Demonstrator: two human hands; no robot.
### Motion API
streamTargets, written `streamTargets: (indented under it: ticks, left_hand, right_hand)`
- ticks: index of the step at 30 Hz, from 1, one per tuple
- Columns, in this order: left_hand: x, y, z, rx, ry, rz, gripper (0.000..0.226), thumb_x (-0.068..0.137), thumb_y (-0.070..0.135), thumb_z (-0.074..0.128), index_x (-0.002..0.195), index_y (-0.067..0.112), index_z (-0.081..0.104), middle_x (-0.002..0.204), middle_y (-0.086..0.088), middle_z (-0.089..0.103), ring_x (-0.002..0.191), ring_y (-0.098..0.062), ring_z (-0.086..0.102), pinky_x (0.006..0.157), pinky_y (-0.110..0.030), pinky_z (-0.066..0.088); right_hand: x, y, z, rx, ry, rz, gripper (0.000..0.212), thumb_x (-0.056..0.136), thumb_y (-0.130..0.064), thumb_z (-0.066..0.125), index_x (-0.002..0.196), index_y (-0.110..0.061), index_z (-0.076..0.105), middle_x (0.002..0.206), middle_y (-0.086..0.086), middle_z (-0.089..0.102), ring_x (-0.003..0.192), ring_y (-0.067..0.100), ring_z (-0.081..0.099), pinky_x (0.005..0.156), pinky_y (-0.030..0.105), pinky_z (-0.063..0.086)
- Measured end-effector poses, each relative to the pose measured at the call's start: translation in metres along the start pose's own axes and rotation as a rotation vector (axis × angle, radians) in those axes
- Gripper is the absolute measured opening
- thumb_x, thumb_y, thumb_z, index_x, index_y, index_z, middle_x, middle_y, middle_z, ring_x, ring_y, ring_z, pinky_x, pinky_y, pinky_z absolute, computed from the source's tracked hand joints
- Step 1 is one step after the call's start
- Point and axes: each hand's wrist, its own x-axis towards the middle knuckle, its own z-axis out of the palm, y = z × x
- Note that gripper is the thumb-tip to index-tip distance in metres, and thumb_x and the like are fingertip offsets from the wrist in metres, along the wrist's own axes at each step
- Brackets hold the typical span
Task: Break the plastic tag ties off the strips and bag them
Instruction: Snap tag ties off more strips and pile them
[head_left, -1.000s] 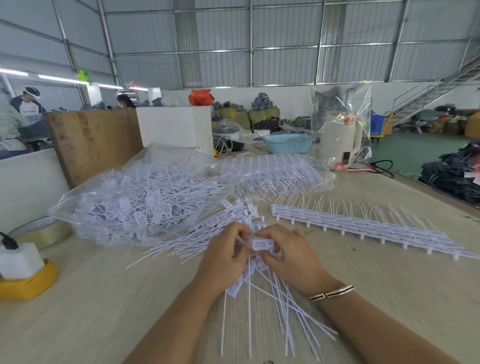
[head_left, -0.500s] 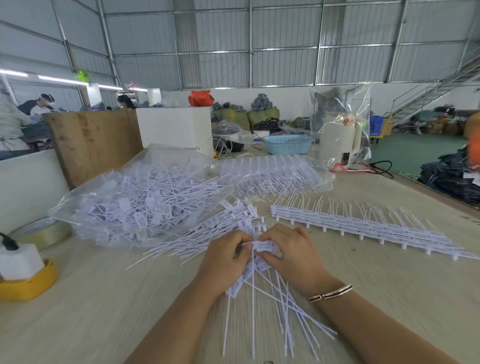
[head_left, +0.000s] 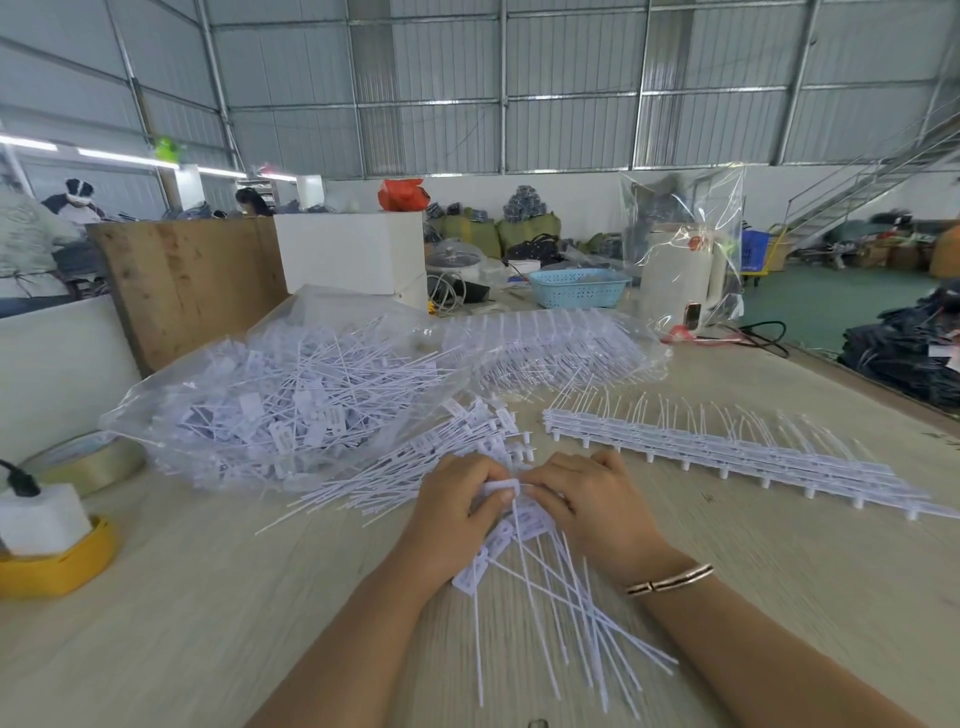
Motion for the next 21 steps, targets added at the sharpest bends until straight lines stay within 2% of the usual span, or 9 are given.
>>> streamTargets:
  ticks: [2, 4, 8, 12, 14, 17, 19, 21]
  left_hand:
    - [0.000, 0.001, 0.000, 0.024, 0.011, 0.039, 0.002, 0.088, 0.017, 0.062, 0.088, 0.019, 0.062, 0.078, 0.019, 0.050, 0.080, -0.008, 0.045, 0.072, -0.029, 0.037]
    - [0.000, 0.002, -0.001, 0.014, 0.008, 0.039, 0.003, 0.089, 0.018, 0.061, 0.090, 0.020, 0.062, 0.079, 0.021, 0.051, 0.082, -0.009, 0.047, 0.075, -0.031, 0.039]
    - [0.000, 0.002, 0.000, -0.048, 0.002, -0.002, 0.003, 0.090, 0.018, 0.060, 0.092, 0.020, 0.061, 0.083, 0.019, 0.053, 0.085, -0.011, 0.050, 0.076, -0.032, 0.041]
    - [0.001, 0.007, 0.001, -0.102, 0.019, -0.032, 0.012, 0.090, 0.016, 0.060, 0.089, 0.028, 0.057, 0.085, 0.019, 0.054, 0.088, -0.008, 0.049, 0.076, -0.026, 0.041]
    - [0.001, 0.008, 0.001, -0.112, 0.016, -0.033, 0.012, 0.090, 0.016, 0.060, 0.089, 0.028, 0.058, 0.086, 0.019, 0.055, 0.088, -0.007, 0.049, 0.076, -0.024, 0.040]
    - [0.000, 0.007, -0.001, -0.152, 0.014, -0.068, 0.011, 0.091, 0.015, 0.059, 0.090, 0.027, 0.058, 0.090, 0.012, 0.056, 0.090, -0.006, 0.050, 0.077, -0.020, 0.039]
    - [-0.001, 0.004, -0.005, -0.234, 0.040, -0.143, 0.015, 0.091, 0.017, 0.058, 0.090, 0.033, 0.057, 0.097, 0.006, 0.057, 0.094, -0.004, 0.052, 0.078, -0.014, 0.038]
    - [-0.002, 0.002, -0.008, -0.288, 0.055, -0.206, 0.016, 0.092, 0.019, 0.057, 0.091, 0.036, 0.058, 0.104, 0.004, 0.058, 0.097, 0.001, 0.053, 0.080, -0.009, 0.038]
  right_hand:
    - [-0.001, 0.000, -0.001, 0.007, 0.000, -0.004, 0.026, 0.094, -0.037, 0.042, 0.095, -0.029, 0.067, 0.089, -0.012, 0.066, 0.082, 0.012, 0.060, 0.077, 0.031, 0.024]
    - [-0.001, 0.000, -0.003, 0.041, 0.017, 0.002, 0.023, 0.093, -0.038, 0.046, 0.093, -0.029, 0.067, 0.087, -0.012, 0.067, 0.077, 0.011, 0.060, 0.076, 0.030, 0.025]
    - [-0.001, -0.004, -0.002, 0.097, 0.014, 0.024, 0.018, 0.094, -0.036, 0.049, 0.098, -0.029, 0.065, 0.088, -0.013, 0.066, 0.070, 0.006, 0.054, 0.083, 0.033, 0.030]
    - [0.001, -0.005, 0.001, 0.256, -0.001, 0.126, 0.014, 0.095, -0.031, 0.049, 0.095, -0.027, 0.062, 0.067, -0.013, 0.060, 0.059, 0.003, 0.051, 0.089, 0.033, 0.032]
    - [0.002, -0.006, 0.003, 0.332, -0.020, 0.156, 0.012, 0.094, -0.026, 0.051, 0.089, -0.026, 0.062, 0.060, -0.012, 0.059, 0.051, 0.001, 0.049, 0.083, 0.032, 0.037]
    - [0.002, -0.001, 0.002, 0.482, 0.031, 0.256, 0.025, 0.094, -0.020, 0.049, 0.075, -0.033, 0.056, 0.058, -0.013, 0.059, 0.051, 0.003, 0.052, 0.059, 0.020, 0.038]
    - [0.001, 0.012, -0.002, 0.555, 0.087, 0.371, 0.027, 0.094, -0.020, 0.049, 0.073, -0.035, 0.056, 0.065, -0.010, 0.064, 0.057, 0.007, 0.056, 0.058, 0.021, 0.042]
    - [-0.002, 0.023, -0.006, 0.509, 0.115, 0.406, 0.020, 0.089, -0.025, 0.058, 0.074, -0.037, 0.057, 0.069, -0.011, 0.064, 0.058, 0.010, 0.054, 0.058, 0.024, 0.043]
